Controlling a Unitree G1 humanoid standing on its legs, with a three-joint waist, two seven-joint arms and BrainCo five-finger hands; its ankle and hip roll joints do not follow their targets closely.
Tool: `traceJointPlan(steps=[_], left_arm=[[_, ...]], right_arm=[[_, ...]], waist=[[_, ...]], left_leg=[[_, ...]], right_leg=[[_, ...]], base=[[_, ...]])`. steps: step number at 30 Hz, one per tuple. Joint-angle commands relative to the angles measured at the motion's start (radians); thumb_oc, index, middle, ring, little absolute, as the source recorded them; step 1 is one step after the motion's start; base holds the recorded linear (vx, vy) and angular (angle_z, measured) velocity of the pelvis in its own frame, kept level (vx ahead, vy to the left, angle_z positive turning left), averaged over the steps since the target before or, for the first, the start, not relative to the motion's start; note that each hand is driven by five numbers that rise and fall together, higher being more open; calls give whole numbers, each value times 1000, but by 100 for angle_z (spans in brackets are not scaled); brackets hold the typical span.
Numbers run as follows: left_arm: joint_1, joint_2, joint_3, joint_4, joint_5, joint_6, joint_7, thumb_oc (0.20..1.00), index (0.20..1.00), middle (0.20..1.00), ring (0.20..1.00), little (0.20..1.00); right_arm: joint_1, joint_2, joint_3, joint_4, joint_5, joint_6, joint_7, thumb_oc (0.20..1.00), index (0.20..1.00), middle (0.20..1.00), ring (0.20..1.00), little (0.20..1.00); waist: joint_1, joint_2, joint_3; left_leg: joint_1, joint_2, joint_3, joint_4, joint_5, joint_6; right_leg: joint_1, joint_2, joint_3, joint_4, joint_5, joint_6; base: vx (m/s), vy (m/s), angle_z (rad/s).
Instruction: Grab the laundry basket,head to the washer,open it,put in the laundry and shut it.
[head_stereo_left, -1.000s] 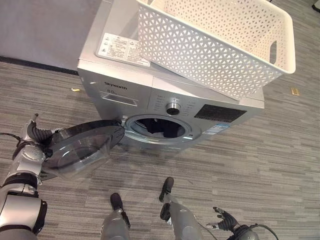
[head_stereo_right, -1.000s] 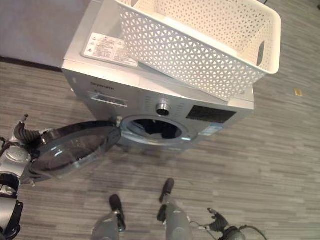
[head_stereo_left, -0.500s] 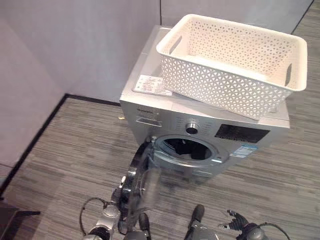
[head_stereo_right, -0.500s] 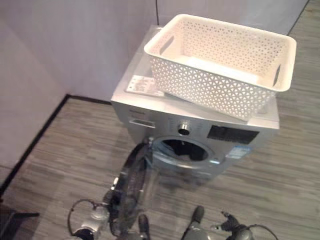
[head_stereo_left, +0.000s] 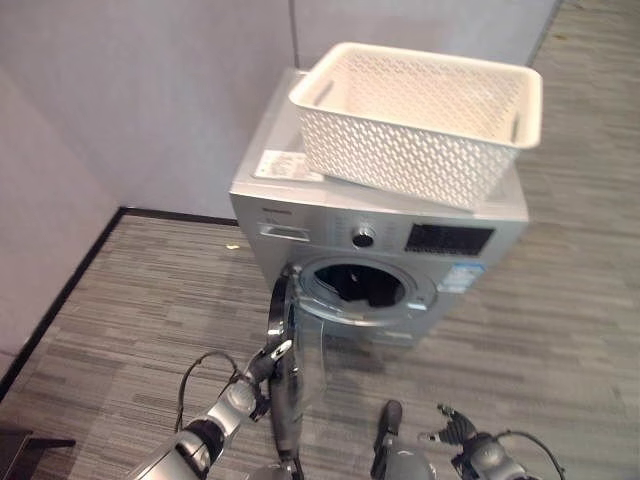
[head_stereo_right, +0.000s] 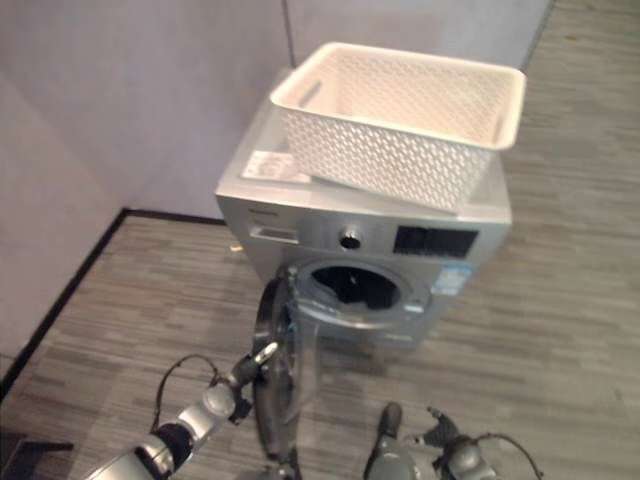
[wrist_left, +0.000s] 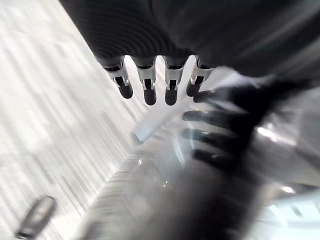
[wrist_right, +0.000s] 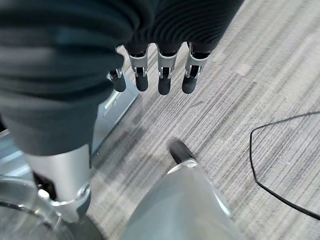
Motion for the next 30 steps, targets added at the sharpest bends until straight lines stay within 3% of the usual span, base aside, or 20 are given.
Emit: traceJointPlan(steps=[1,4,5,6,7,10,13,18,19,23,24,28,30], left_arm=[[-106,-305,-52,-17,89,-76,-112,1000,1000,1000,1000,1000],[-109,-292,-22,8,93,-65,-109,1000,1000,1000,1000,1000],[-132,-290,-8,23,108,-48,-106,1000,1000,1000,1000,1000],[-148,-300,-4,41,111,-41,-104,1000,1000,1000,1000,1000],[-159,-315,-4,64,123,-37,-103,1000,1000,1000,1000,1000],[-244,-414,-16,121,109,-38,-64,1000,1000,1000,1000,1000],[-309,-508,-83,9,-1,-96,-43,1000,1000,1000,1000,1000],[-321,-527,-140,-110,-109,-121,-119,1000,1000,1000,1000,1000],[-299,-492,-159,-124,-85,-120,-159,1000,1000,1000,1000,1000],[-256,-432,-147,-89,-5,-115,-160,1000,1000,1000,1000,1000],[-179,-346,-94,-59,30,-108,-157,1000,1000,1000,1000,1000],[-13,-204,75,13,99,-81,-151,1000,1000,1000,1000,1000],[45,-142,135,19,124,-83,-159,1000,1000,1000,1000,1000]], right_arm=[[-23,-59,46,2,-42,-10,-5,1000,1000,1000,1000,1000],[-33,-79,49,27,-69,-7,-10,1000,1000,1000,1000,1000],[-45,-106,28,52,-69,-3,-18,1000,1000,1000,1000,1000],[-51,-117,14,71,-61,-1,-23,1000,1000,1000,1000,1000],[-55,-121,6,83,-60,3,-27,1000,1000,1000,1000,1000],[-124,-115,0,110,-13,8,-53,1000,1000,1000,1000,1000],[-142,-92,22,8,51,-17,-74,1000,1000,1000,1000,1000],[-121,-102,91,-86,17,-38,-35,1000,1000,1000,1000,1000],[-84,-101,90,-62,-8,-33,-18,1000,1000,1000,1000,1000],[-31,-78,49,25,-29,-19,-20,1000,1000,1000,1000,1000],[10,-53,7,82,-25,-11,-20,1000,1000,1000,1000,1000],[52,-24,-82,178,-1,-4,-16,1000,1000,1000,1000,1000],[60,-14,-113,204,17,-1,-4,1000,1000,1000,1000,1000]], waist=[[-97,-29,99],[-78,-34,116],[-60,-34,127],[-57,-37,130],[-68,-34,121],[-97,-35,105],[-137,-48,91],[-169,-59,73],[-174,-45,60],[-170,-21,43],[-155,-6,32],[-99,15,23],[-76,23,20]], left_leg=[[82,76,-101,-29,123,-46],[67,96,-111,-25,147,-59],[25,123,-115,-35,203,-90],[8,130,-107,-39,220,-94],[13,138,-103,-39,186,-101],[-2,158,-90,-39,188,-104],[34,162,-38,-39,176,-97],[97,138,5,-18,125,-84],[117,126,11,-14,112,-80],[137,100,3,-28,105,-71],[141,85,-17,-32,102,-69],[114,50,-52,-39,107,-53],[113,38,-63,-39,102,-49]], right_leg=[[226,18,4,-423,171,43],[225,37,-19,-426,168,31],[222,50,-60,-439,169,30],[222,48,-82,-443,169,29],[234,56,-92,-444,149,42],[219,77,-84,-452,155,40],[208,85,-48,-443,158,40],[228,85,28,-465,167,45],[244,81,42,-476,165,46],[263,69,49,-493,172,49],[284,58,44,-520,187,52],[282,22,22,-572,243,64],[291,10,14,-572,244,68]], base=[[-28,-179,36],[-90,-179,-43],[-147,-176,-84],[-108,-226,-26],[-40,-151,11],[-42,-69,54],[-14,26,-13],[73,71,-69],[98,73,-109],[81,66,-15],[61,33,20],[-44,41,26],[10,63,40]])
